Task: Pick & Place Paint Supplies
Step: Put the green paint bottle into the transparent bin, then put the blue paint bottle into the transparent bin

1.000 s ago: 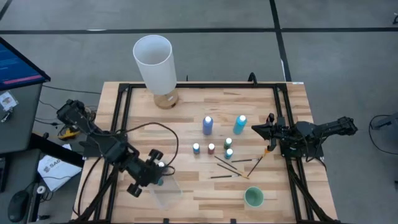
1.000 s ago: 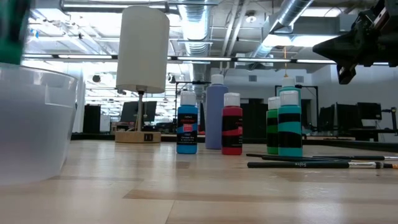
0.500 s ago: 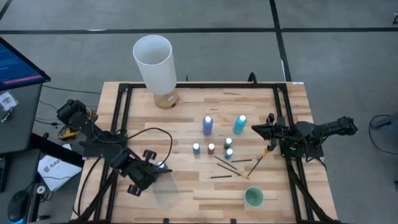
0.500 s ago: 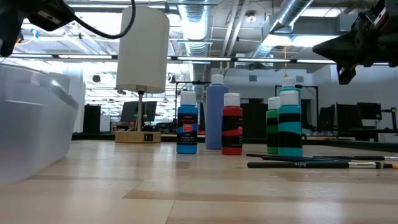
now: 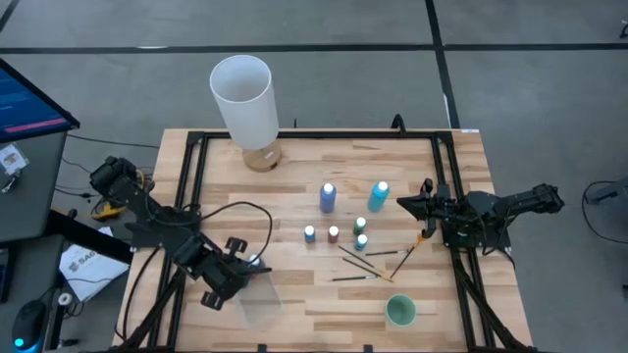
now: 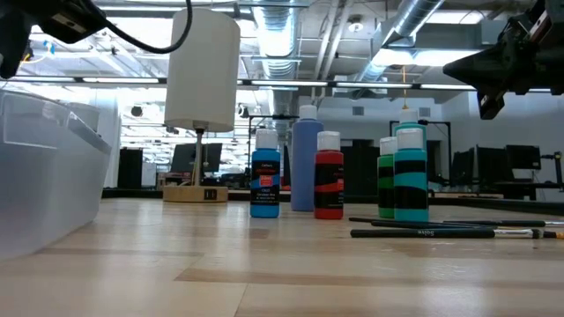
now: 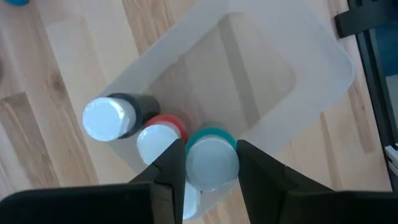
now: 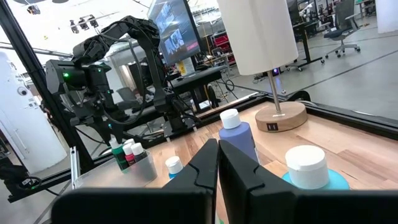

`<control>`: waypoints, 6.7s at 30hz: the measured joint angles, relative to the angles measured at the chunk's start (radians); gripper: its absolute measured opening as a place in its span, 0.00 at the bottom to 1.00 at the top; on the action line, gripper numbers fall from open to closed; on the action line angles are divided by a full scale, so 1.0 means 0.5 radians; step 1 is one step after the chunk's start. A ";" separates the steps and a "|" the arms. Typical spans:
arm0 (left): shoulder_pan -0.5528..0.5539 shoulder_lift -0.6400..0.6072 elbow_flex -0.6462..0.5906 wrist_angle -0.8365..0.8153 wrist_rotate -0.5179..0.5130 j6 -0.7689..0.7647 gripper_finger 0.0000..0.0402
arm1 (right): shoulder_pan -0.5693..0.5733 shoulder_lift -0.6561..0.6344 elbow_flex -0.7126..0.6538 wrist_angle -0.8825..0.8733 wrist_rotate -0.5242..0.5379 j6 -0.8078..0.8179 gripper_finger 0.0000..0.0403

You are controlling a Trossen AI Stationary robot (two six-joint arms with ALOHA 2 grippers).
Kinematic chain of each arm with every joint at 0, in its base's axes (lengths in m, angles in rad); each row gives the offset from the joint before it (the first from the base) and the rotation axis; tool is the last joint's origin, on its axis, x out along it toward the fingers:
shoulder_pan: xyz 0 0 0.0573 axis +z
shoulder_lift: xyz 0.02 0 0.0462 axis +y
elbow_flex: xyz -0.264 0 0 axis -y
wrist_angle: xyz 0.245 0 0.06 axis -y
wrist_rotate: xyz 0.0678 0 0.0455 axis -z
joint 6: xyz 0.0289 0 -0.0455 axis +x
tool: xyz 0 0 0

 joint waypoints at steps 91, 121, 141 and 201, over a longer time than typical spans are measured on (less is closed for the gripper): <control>1.220 0.513 0.287 0.958 0.106 1.160 0.63 | -0.001 -0.001 0.000 0.000 0.000 0.000 0.02; 1.241 0.651 0.280 0.945 0.216 1.305 0.58 | 0.000 0.000 -0.001 0.000 -0.001 0.000 0.02; 1.240 0.687 0.280 0.915 0.225 1.357 0.41 | 0.000 0.000 -0.001 0.000 0.000 0.000 0.02; 0.190 -0.148 -0.148 0.331 0.070 0.211 0.21 | 0.000 -0.001 -0.001 0.000 0.000 0.000 0.02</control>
